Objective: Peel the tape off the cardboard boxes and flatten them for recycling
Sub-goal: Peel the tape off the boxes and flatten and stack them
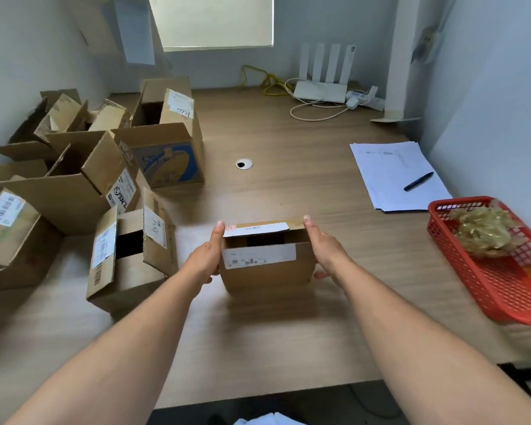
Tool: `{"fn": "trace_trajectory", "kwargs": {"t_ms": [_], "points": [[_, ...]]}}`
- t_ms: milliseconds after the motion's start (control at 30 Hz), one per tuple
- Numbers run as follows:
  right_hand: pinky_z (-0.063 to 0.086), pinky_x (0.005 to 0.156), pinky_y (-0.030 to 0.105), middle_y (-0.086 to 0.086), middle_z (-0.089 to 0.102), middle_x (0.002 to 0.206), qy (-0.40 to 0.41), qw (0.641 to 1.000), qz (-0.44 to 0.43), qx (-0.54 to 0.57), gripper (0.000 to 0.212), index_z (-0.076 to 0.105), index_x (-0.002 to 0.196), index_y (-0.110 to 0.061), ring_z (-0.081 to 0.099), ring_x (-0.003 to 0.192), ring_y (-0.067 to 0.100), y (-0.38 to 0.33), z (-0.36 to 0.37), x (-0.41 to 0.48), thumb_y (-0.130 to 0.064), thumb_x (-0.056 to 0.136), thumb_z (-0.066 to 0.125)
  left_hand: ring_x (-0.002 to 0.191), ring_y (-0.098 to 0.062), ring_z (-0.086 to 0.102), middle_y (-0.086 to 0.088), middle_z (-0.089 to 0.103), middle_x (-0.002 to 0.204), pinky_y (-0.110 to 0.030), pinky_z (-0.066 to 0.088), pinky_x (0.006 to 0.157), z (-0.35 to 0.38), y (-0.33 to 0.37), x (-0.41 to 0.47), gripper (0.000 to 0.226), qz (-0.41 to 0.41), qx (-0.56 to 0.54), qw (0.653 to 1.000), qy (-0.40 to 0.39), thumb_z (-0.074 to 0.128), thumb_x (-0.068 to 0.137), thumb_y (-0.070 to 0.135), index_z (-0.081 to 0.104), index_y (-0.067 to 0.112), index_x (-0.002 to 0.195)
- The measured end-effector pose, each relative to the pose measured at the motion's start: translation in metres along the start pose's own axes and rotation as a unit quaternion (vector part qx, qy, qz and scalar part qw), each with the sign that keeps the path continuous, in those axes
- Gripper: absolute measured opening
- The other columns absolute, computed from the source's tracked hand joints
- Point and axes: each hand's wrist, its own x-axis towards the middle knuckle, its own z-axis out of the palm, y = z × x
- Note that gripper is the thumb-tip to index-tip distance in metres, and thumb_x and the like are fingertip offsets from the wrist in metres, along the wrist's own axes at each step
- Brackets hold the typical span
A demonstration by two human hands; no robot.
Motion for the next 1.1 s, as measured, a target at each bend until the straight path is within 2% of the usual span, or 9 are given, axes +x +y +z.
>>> {"fn": "trace_trajectory", "kwargs": {"t_ms": [167,300,433,567,700,833,900,1000,1100], "points": [[0.052,0.090,0.050,0.008,0.059,0.124,-0.037,0.999,0.016,-0.014,0.077,0.055,0.129,-0.016,0.059,0.105,0.031,0.008,0.001,0.005,-0.074,0.085,0.031,0.106,-0.028,0.059,-0.009,0.062,0.118,-0.042,0.055,0.083,0.010,-0.010,-0.009,0.075,-0.030,-0.049,0.998,0.031,0.017,0.087,0.078,0.054,0.026,0.127],[0.045,0.101,0.049,0.006,0.062,0.123,-0.044,0.997,-0.047,0.035,0.096,0.062,0.121,-0.021,0.056,0.109,0.023,0.011,0.000,0.004,-0.086,0.058,0.033,0.095,-0.028,0.064,-0.008,0.066,0.106,-0.044,0.057,0.082,0.008,-0.011,-0.015,0.079,-0.039,-0.131,0.990,0.035,0.020,0.085,0.080,0.060,0.020,0.116],[0.049,0.091,0.044,-0.001,0.068,0.101,-0.045,0.985,-0.066,0.152,0.059,0.067,0.097,-0.026,0.063,0.096,0.022,0.006,0.001,-0.001,-0.077,0.078,0.042,0.101,-0.030,0.063,-0.005,0.066,0.115,-0.050,0.057,0.080,0.001,-0.013,-0.023,0.097,-0.049,-0.197,0.979,0.034,0.026,0.068,0.094,0.060,0.023,0.124],[0.048,0.071,0.035,0.005,0.060,0.078,-0.020,0.980,-0.059,0.190,0.054,0.059,0.077,-0.014,0.058,0.075,0.022,0.001,0.010,-0.004,-0.064,0.088,0.045,0.105,-0.025,0.060,0.000,0.061,0.121,-0.043,0.055,0.076,-0.005,-0.023,-0.030,0.077,-0.042,-0.234,0.970,0.057,0.027,0.081,0.083,0.053,0.029,0.129],[0.044,0.067,0.037,0.003,0.054,0.075,-0.003,0.988,-0.078,0.135,0.062,0.054,0.080,-0.016,0.053,0.071,0.022,-0.002,0.020,-0.011,-0.077,0.066,0.052,0.111,-0.019,0.057,0.005,0.057,0.126,-0.037,0.051,0.073,-0.013,-0.031,-0.033,0.069,-0.023,-0.258,0.963,0.070,0.039,0.080,0.080,0.047,0.030,0.126],[0.038,0.069,0.033,0.000,0.053,0.079,-0.031,0.982,-0.081,0.170,0.042,0.059,0.083,-0.018,0.049,0.076,0.020,-0.006,0.026,-0.018,-0.056,0.065,0.054,0.110,-0.023,0.060,0.000,0.061,0.123,-0.035,0.051,0.062,-0.021,-0.038,-0.030,0.096,-0.015,-0.296,0.953,0.062,0.044,0.061,0.089,0.049,0.022,0.130],[0.040,0.064,0.029,0.003,0.054,0.086,-0.050,0.975,-0.078,0.201,0.036,0.059,0.100,-0.016,0.049,0.076,0.018,-0.008,0.027,-0.020,-0.034,0.069,0.055,0.097,-0.022,0.061,-0.004,0.062,0.111,-0.034,0.050,0.064,-0.024,-0.038,-0.029,0.076,0.008,-0.317,0.945,0.083,0.044,0.081,0.077,0.048,0.014,0.123],[0.042,0.062,0.026,0.004,0.057,0.096,-0.047,0.975,-0.083,0.201,0.061,0.050,0.122,-0.018,0.052,0.078,0.015,-0.008,0.028,-0.018,-0.022,0.062,0.054,0.088,-0.015,0.062,-0.001,0.065,0.098,-0.032,0.047,0.066,-0.026,-0.035,-0.028,0.042,0.044,-0.343,0.933,0.098,0.045,0.095,0.055,0.052,0.016,0.111],[0.045,0.064,0.028,0.005,0.061,0.103,-0.060,0.972,-0.075,0.215,0.050,0.046,0.124,-0.023,0.057,0.084,0.016,-0.005,0.031,-0.016,-0.023,0.078,0.064,0.086,-0.013,0.061,0.005,0.066,0.088,-0.030,0.045,0.065,-0.029,-0.033,-0.033,0.046,0.059,-0.343,0.934,0.086,0.042,0.096,0.057,0.059,0.017,0.110]]}}
